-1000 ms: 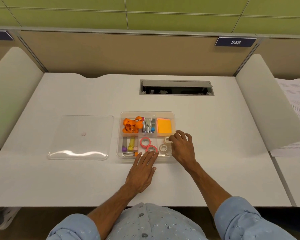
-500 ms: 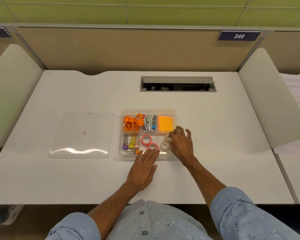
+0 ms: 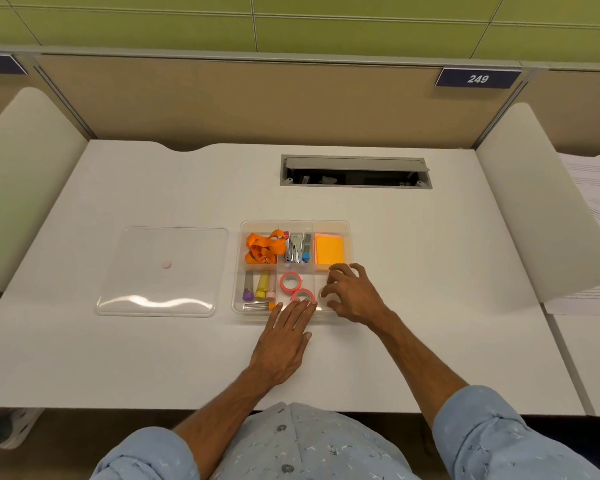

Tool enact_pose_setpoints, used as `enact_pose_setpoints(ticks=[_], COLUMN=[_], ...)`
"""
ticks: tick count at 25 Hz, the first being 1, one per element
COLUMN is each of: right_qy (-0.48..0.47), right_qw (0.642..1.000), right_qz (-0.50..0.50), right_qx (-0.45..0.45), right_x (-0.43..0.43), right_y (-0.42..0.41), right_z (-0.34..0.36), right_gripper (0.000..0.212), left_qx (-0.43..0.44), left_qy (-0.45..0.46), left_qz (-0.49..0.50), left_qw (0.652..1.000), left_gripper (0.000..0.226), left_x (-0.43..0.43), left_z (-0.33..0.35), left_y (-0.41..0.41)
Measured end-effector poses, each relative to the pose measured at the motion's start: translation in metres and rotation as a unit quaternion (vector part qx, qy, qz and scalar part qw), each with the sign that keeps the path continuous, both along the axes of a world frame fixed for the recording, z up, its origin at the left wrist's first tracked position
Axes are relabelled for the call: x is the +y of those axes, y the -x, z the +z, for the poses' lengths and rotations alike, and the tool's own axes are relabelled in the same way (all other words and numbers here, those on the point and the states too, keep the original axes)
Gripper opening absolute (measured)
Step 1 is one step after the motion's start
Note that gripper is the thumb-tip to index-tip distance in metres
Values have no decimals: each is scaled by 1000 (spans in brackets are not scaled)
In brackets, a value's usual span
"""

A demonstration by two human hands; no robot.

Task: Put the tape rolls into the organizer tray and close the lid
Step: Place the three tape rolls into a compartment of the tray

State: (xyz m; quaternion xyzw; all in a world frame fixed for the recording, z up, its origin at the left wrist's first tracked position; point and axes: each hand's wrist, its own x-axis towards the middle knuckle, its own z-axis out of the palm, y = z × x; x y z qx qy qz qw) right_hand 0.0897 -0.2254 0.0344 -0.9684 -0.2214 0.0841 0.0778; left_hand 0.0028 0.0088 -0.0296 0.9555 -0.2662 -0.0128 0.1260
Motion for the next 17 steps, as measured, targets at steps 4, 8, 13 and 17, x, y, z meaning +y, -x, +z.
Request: enact_pose_setpoints(ticks=[4, 8, 13, 17], right_qy=[27, -9, -45, -29], right_qw=[1000, 1000, 996, 997], right_qz=[1, 6, -12, -8], right_qx=[15, -23, -73, -67], right_x=[4, -8, -33, -33], right_y=[-3, 2, 20, 21], right_z=[3, 6, 0, 4], right_gripper=[13, 10, 11, 18], left_qx=[3, -4, -7, -4], left_qy=[-2, 8, 25, 31], left_qz=[4, 9, 10, 14], left_qw=[1000, 1000, 1000, 999], left_gripper=[61, 62, 62, 61], left_x=[0, -2, -2, -3], left_z=[0, -2, 1, 3], left_y=[0, 1, 2, 3])
